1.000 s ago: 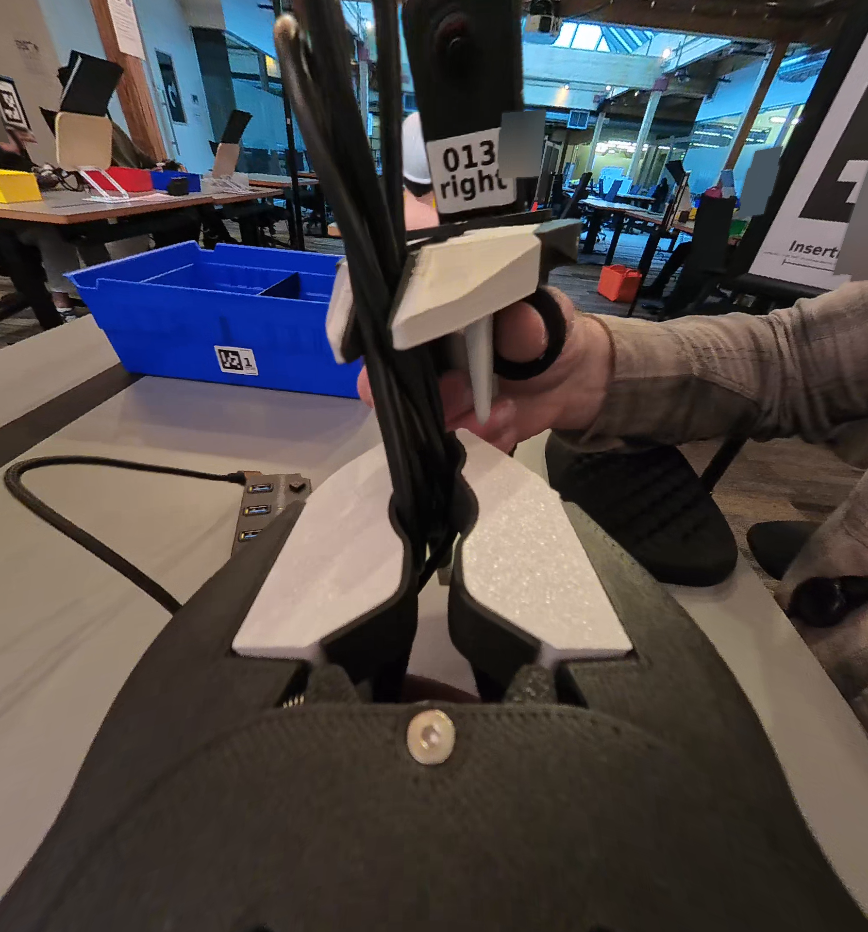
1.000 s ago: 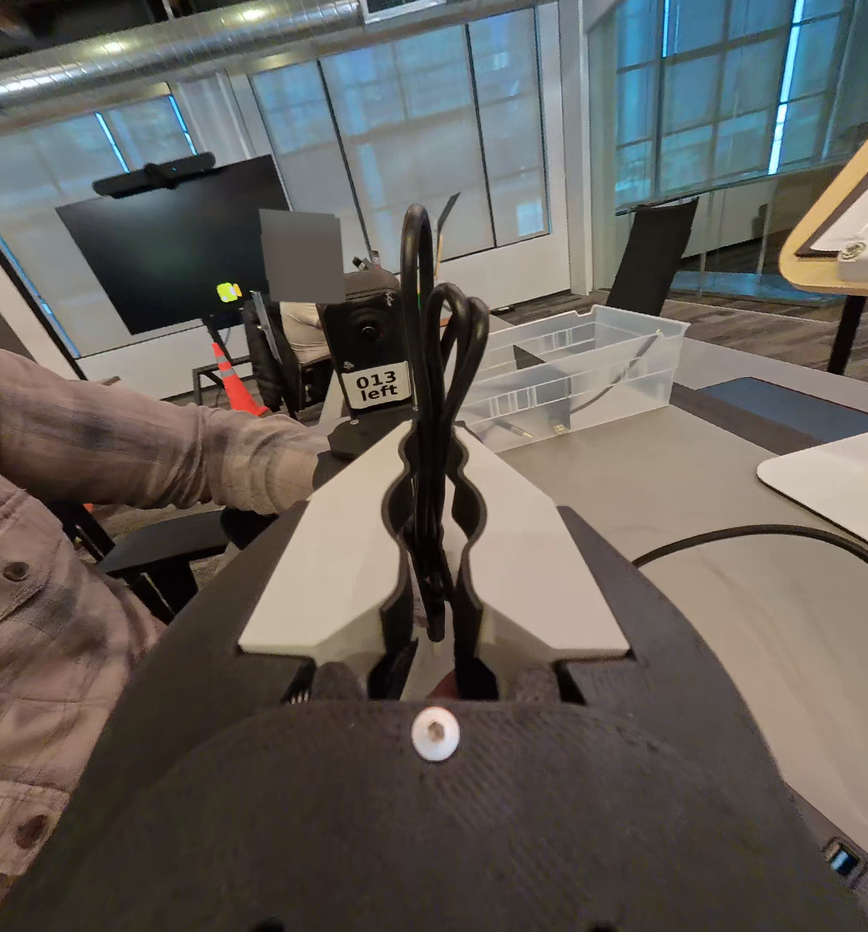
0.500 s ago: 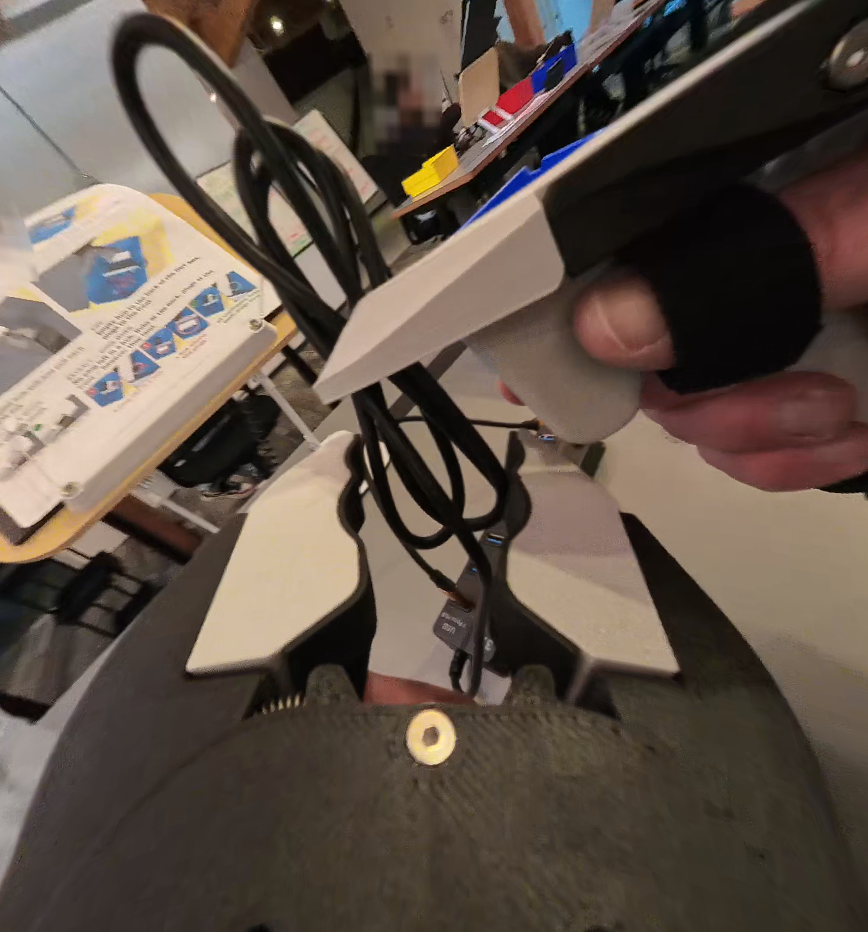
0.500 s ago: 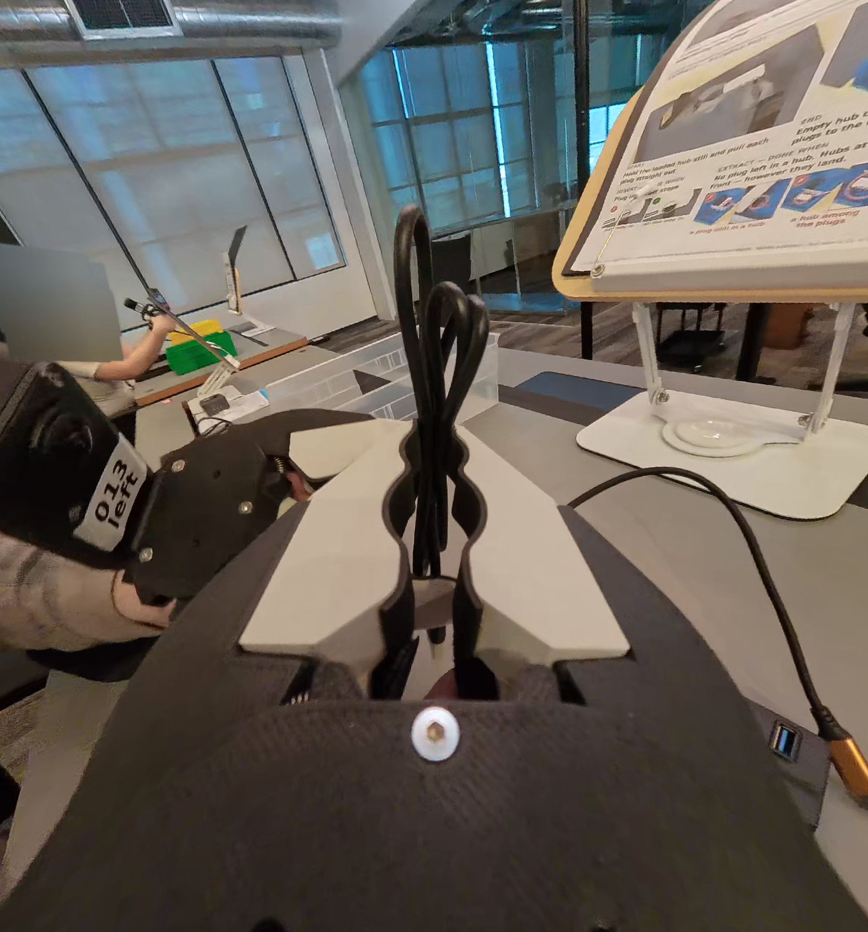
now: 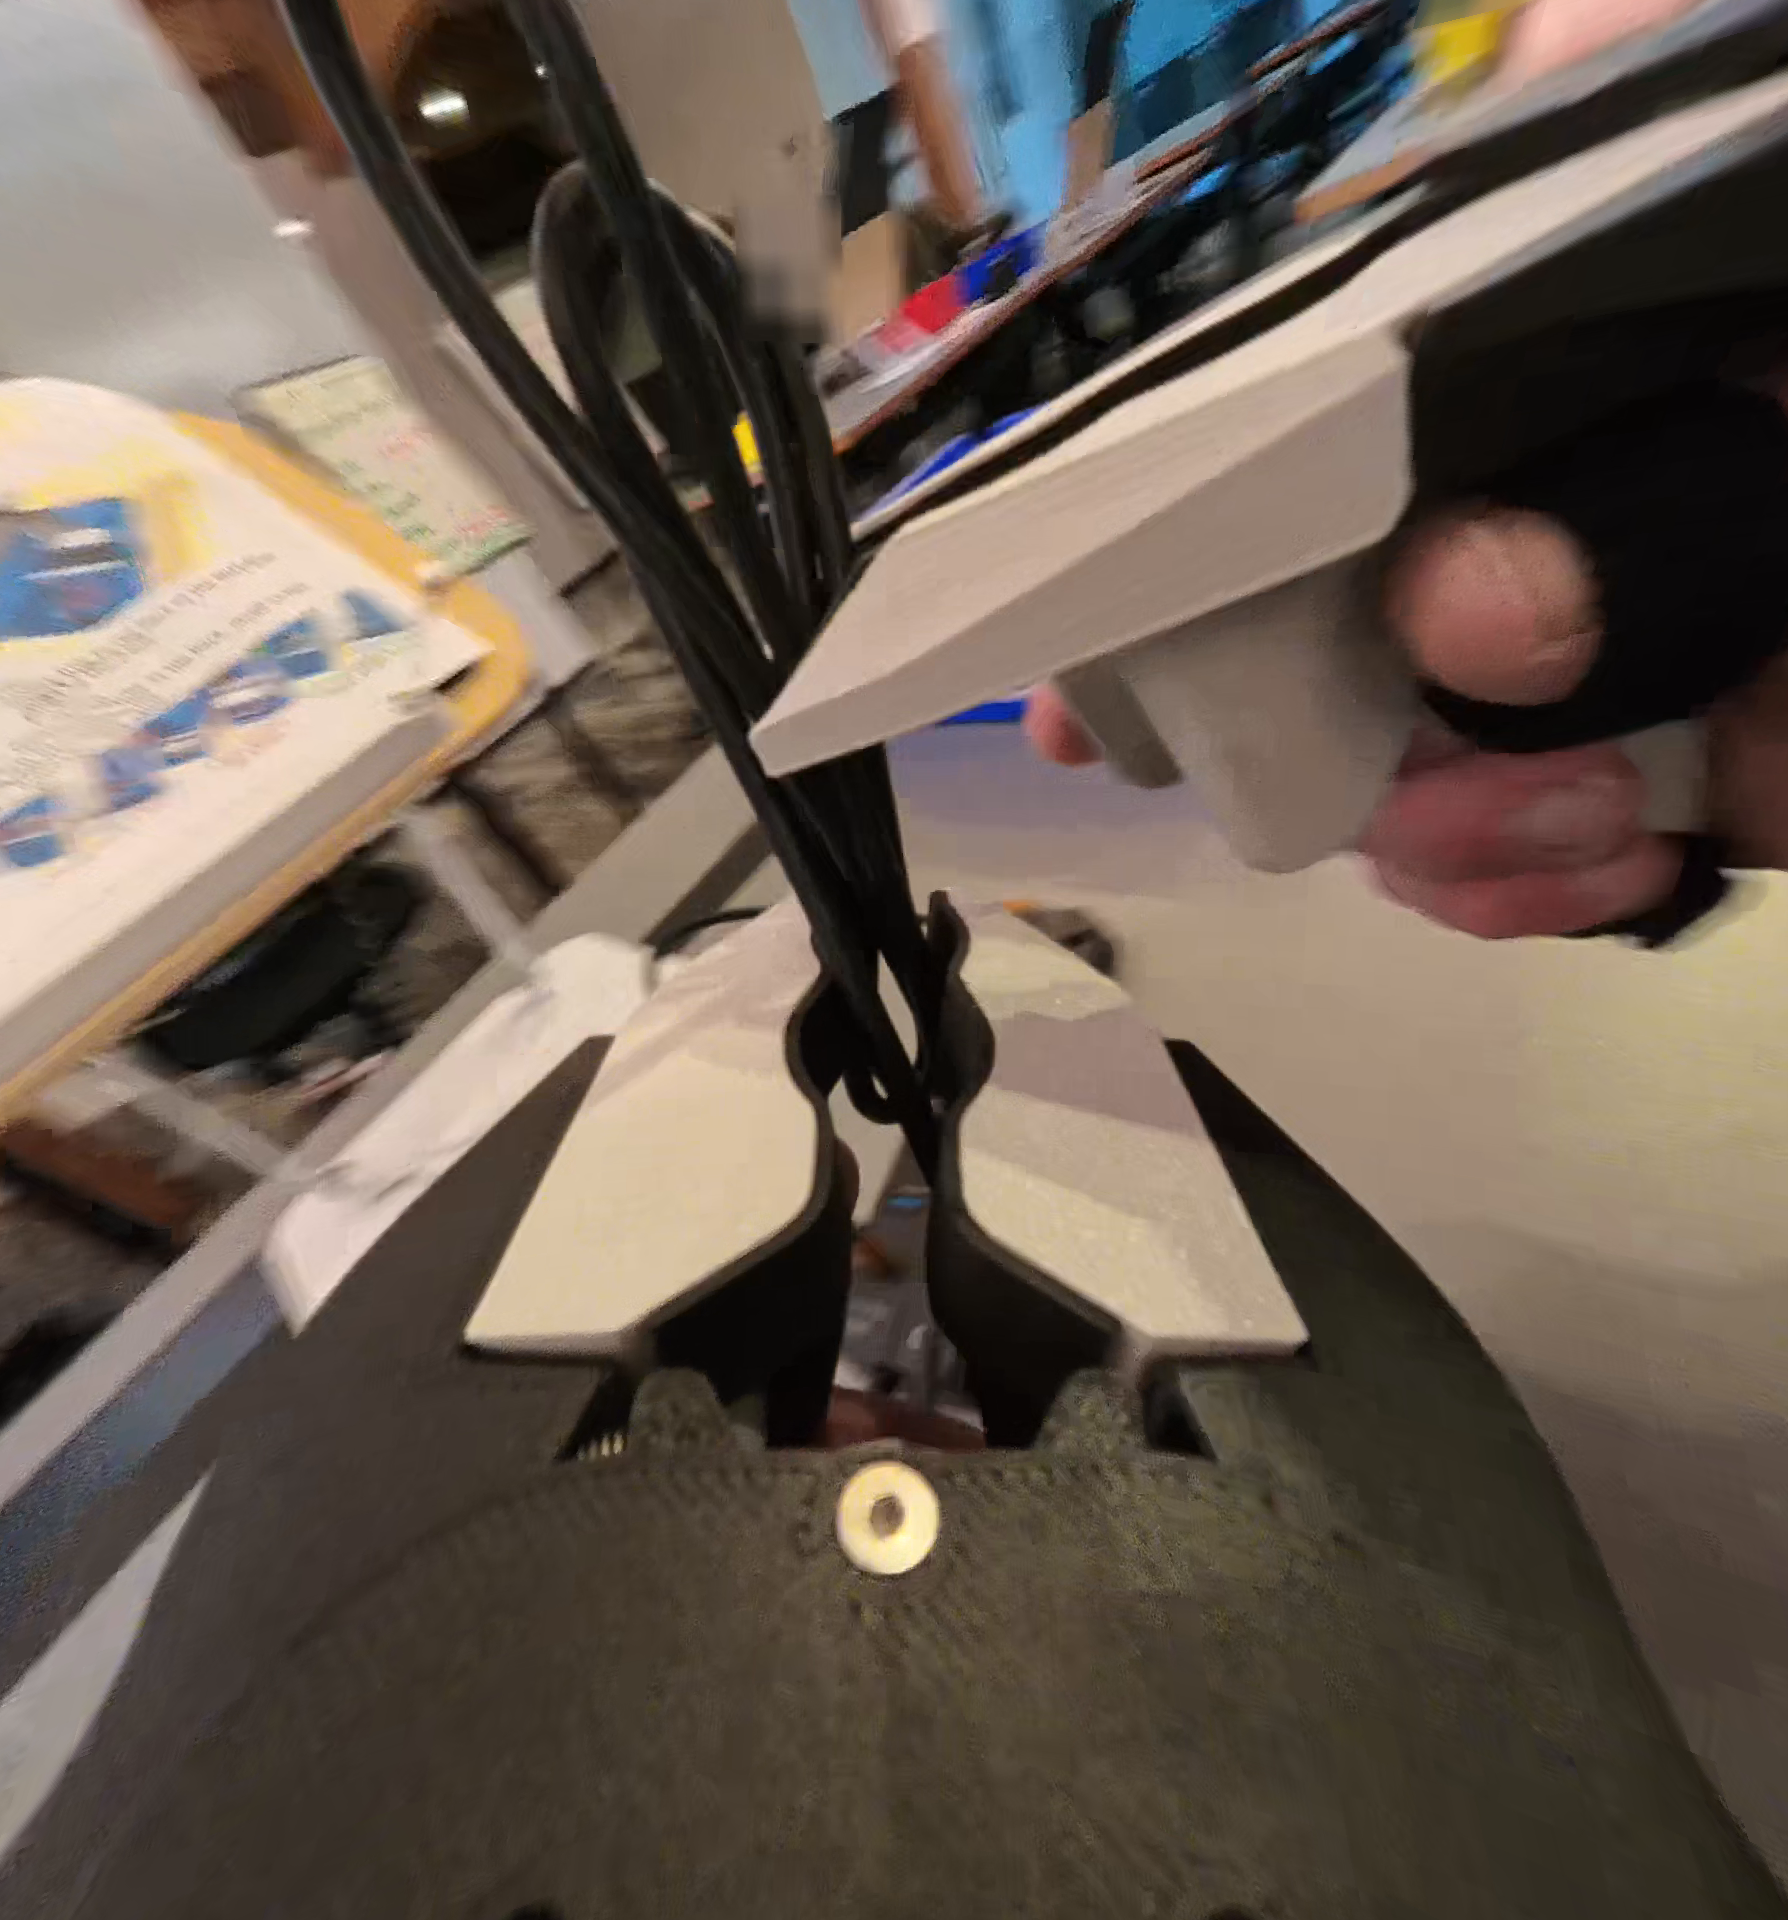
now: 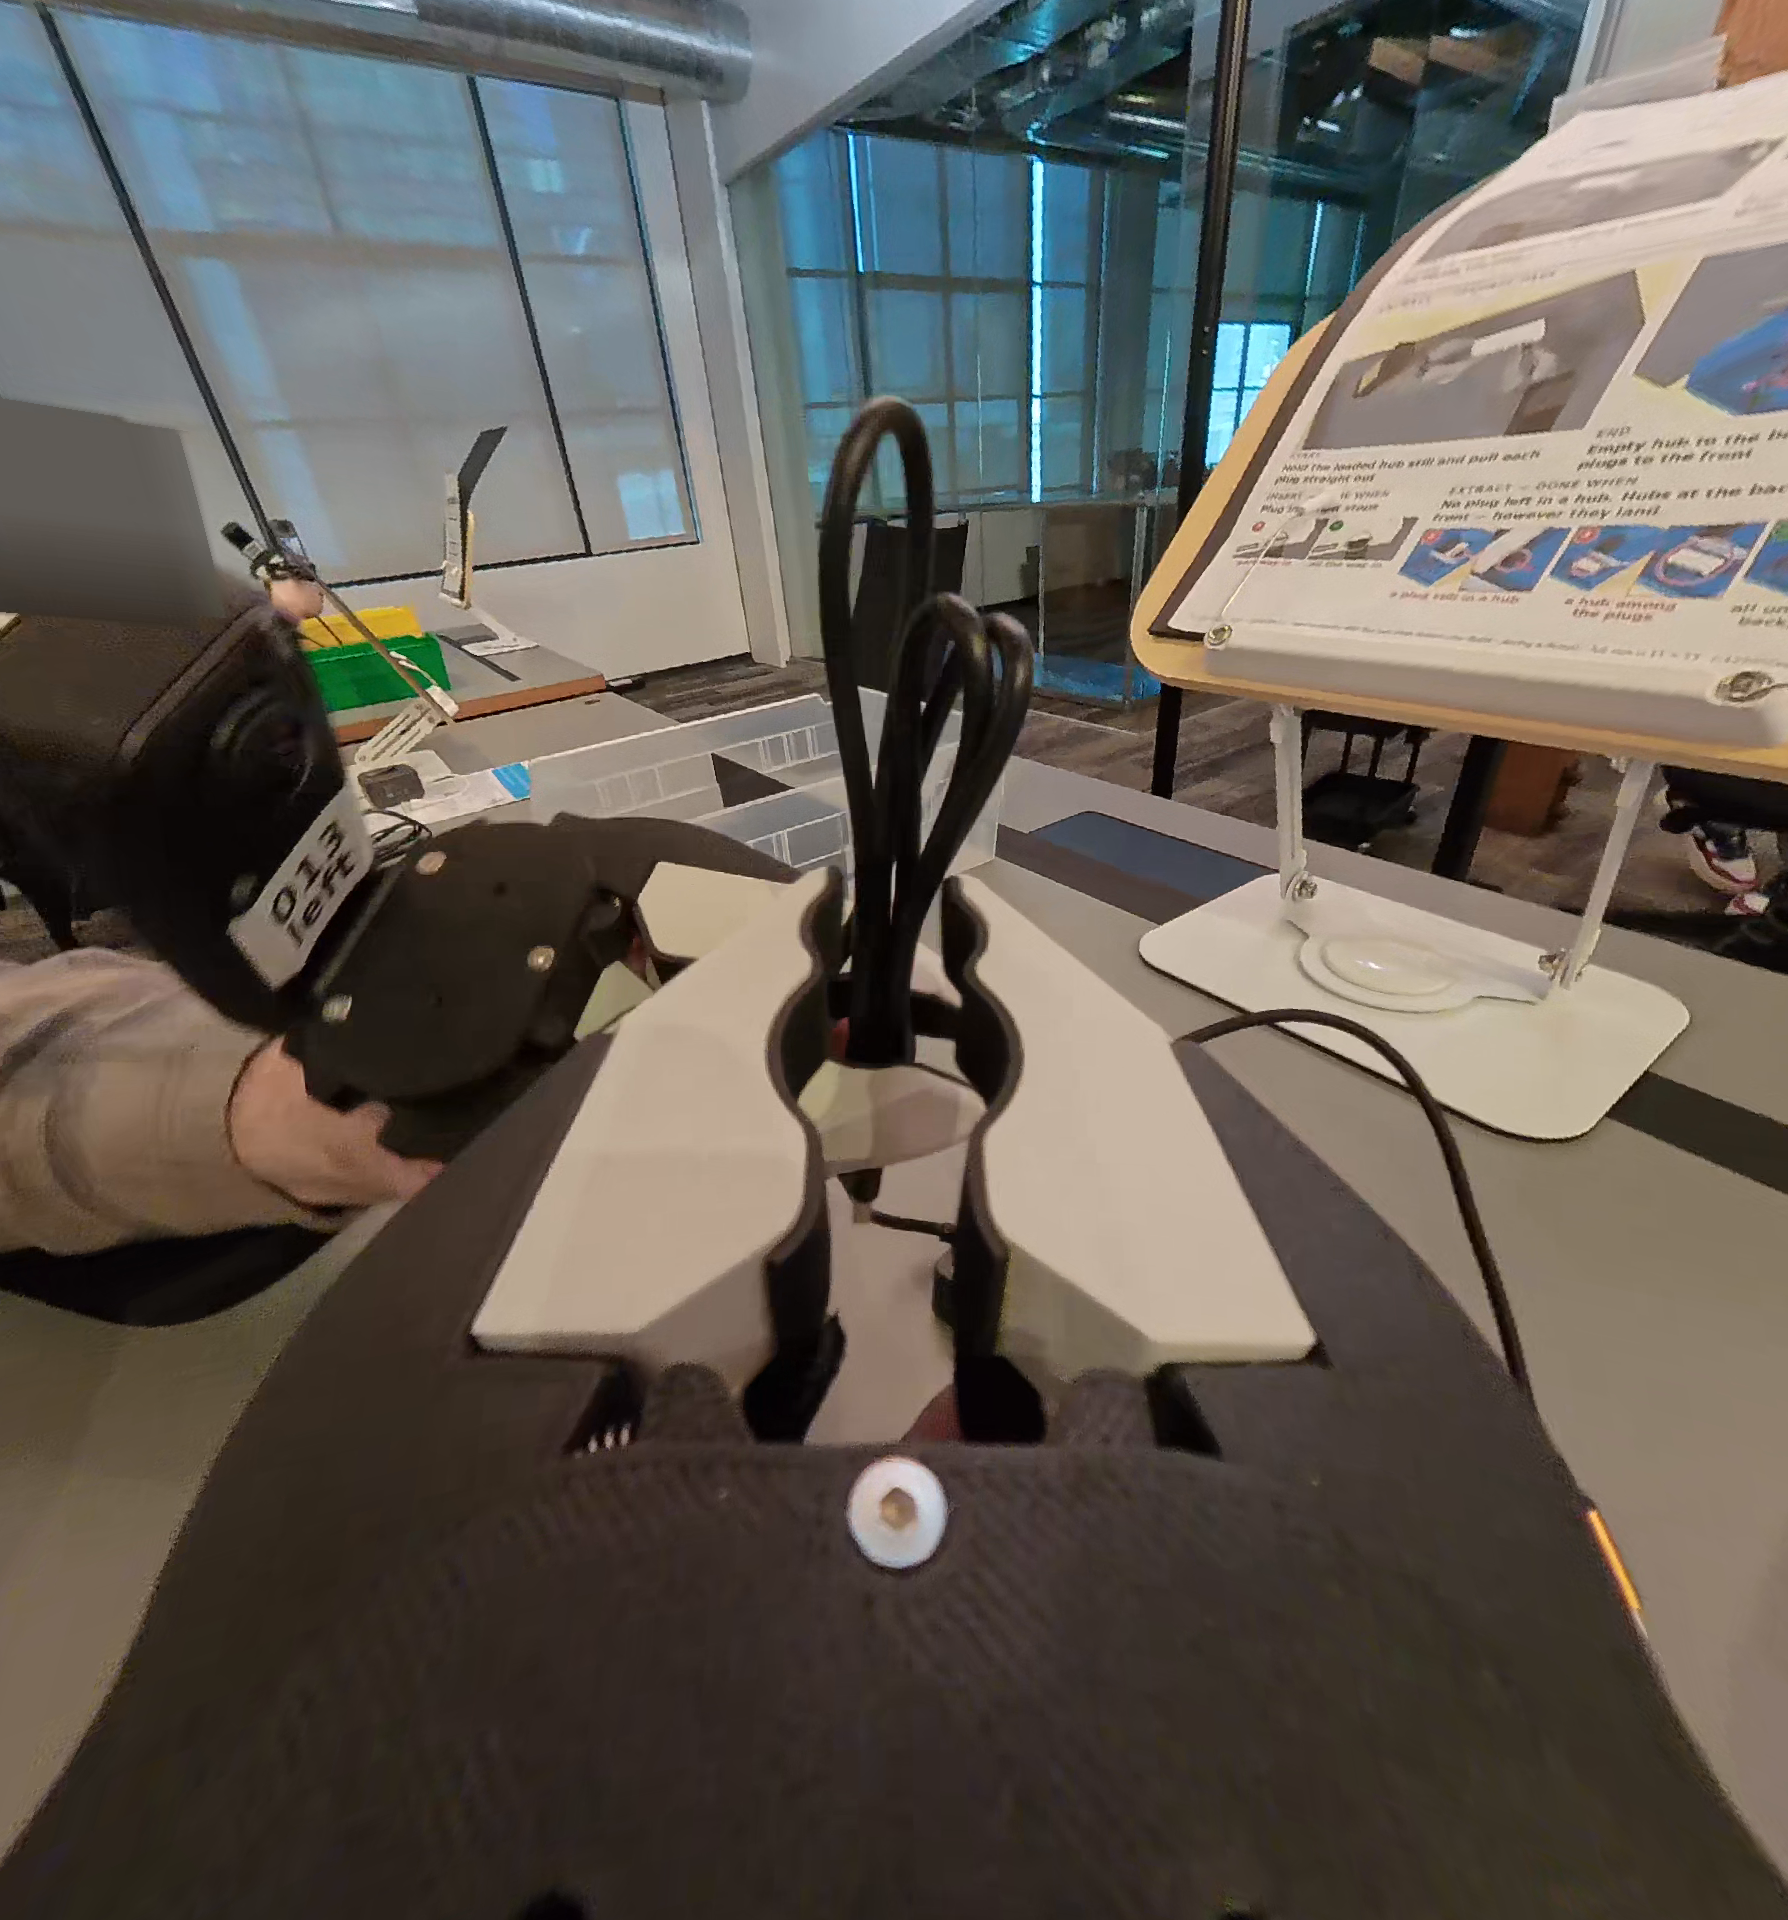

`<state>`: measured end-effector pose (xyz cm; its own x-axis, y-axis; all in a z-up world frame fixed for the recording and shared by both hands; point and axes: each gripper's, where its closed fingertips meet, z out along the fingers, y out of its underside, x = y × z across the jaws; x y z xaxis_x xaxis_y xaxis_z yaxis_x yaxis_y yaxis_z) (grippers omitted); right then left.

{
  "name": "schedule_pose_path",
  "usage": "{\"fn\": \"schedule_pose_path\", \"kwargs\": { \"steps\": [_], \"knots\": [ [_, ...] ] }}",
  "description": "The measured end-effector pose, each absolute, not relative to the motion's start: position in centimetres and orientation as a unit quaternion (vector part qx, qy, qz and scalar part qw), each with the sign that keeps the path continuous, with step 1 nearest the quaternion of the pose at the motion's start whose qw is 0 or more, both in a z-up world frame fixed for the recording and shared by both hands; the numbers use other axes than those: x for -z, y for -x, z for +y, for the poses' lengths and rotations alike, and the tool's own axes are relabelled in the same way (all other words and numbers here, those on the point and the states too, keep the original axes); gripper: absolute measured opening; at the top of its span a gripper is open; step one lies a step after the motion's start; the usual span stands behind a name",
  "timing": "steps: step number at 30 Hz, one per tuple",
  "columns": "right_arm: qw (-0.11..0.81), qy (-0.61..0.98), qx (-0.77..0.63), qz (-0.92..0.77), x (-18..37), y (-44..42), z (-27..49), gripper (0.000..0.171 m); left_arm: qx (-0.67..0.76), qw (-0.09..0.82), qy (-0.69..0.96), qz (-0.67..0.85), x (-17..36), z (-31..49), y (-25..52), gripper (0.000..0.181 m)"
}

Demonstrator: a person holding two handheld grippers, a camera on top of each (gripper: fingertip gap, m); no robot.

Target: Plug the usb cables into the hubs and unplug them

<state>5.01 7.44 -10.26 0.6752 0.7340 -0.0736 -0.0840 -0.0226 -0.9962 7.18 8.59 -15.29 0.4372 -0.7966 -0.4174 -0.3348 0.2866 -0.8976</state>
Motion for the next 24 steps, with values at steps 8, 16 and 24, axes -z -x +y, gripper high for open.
{"fn": "schedule_pose_path", "kwargs": {
  "steps": [8,16,24],
  "knots": [
    [0.578,0.613,-0.396,-0.366,10.9,-3.9,5.8,0.036,0.397,0.511,0.484,0.590,15.4,3.7,-8.4,0.011],
    [0.485,0.505,-0.532,-0.476,10.1,-3.1,1.5,0.024,0.591,0.335,0.389,0.622,14.3,-1.0,-7.0,0.012],
    [0.512,0.479,-0.520,-0.487,10.1,-2.6,1.0,0.007,0.644,0.279,0.366,0.612,14.2,-1.5,-6.7,0.014]
  ]
}}
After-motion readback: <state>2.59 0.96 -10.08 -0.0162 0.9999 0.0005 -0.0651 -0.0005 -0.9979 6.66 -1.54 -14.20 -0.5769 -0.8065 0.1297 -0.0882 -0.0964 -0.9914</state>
